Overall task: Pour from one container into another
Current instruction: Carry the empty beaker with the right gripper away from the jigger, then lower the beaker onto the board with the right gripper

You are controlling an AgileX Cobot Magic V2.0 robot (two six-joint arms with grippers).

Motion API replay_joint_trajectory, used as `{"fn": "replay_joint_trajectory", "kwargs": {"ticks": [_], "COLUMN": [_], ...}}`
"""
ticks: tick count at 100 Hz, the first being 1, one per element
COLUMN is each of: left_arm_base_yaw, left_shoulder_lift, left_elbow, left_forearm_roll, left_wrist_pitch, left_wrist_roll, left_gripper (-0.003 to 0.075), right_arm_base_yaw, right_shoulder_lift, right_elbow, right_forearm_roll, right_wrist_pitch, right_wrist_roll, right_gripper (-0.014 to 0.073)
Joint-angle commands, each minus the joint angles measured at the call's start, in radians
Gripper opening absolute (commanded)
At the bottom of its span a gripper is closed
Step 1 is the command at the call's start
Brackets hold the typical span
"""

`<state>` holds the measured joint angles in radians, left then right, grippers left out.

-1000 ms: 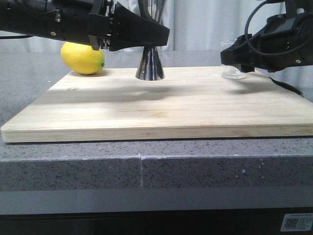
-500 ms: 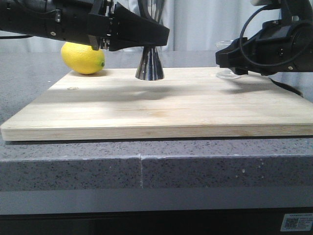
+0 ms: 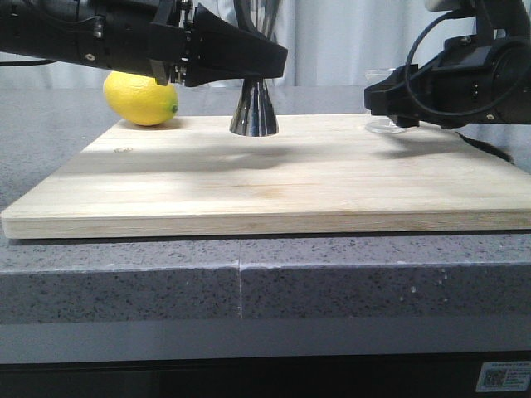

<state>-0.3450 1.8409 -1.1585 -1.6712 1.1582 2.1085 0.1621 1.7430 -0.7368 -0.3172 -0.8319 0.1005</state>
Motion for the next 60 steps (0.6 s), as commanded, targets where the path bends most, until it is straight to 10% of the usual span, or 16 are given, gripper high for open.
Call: {"fn": "replay_joint_trajectory", "kwargs": {"ticks": [1,60], "left_arm_base_yaw": [-0.01,-0.01], "left_shoulder_lift": [-0.052,-0.052], "left_elbow": [-0.028,-0.028], "left_forearm_roll": [-0.073,-0.073], "left_wrist_pitch": [0.091,0.091], "left_wrist_roll": [-0.007,-0.007], "left_gripper": [0.0166,0.0166], "right_arm_base_yaw": [-0.005,-0.005], "right_shoulder_lift": [-0.03,-0.03], "right_elbow": [-0.02,-0.02], "right_forearm_roll": [0.0,0.022], "right_wrist_pitch": [-0.05,0.015], "right_wrist_roll": [-0.008,-0.01], "right_gripper": [0.0258,0.0393]}}
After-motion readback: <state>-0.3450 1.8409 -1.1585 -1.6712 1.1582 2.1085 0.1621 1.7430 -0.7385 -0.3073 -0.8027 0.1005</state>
